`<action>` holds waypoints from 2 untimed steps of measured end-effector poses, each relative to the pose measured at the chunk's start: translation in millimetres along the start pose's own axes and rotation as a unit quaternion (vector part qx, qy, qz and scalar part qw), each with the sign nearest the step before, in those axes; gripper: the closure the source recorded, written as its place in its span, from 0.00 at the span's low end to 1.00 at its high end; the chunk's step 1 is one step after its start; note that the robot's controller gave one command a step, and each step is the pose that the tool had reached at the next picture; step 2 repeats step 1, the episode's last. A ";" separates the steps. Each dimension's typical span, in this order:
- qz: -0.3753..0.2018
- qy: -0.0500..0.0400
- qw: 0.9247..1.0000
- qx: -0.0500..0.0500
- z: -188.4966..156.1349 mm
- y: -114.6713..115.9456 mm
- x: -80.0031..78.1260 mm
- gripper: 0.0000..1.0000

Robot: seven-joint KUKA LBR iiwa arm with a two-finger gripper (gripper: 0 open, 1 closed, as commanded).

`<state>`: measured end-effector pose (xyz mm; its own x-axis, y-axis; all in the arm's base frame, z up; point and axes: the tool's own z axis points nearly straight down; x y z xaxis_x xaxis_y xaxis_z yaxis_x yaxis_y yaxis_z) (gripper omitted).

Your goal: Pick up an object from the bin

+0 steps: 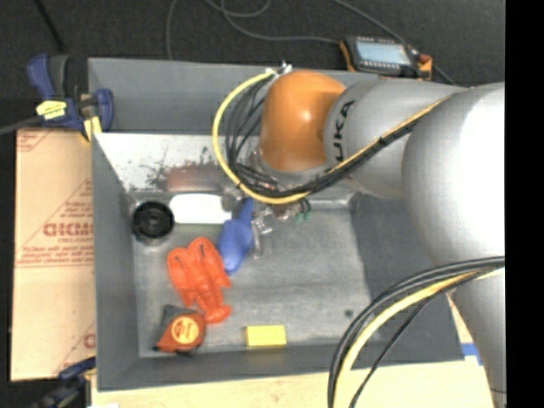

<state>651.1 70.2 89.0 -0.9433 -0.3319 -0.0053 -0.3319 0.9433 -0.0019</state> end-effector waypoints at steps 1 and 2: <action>0.040 -0.002 0.999 0.000 12.3 -27.8 6.1 1.00; 0.040 -0.002 0.999 0.000 12.3 -27.8 6.1 1.00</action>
Offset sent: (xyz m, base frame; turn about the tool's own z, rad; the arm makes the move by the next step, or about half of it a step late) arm 0.0000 0.0000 0.0000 0.0000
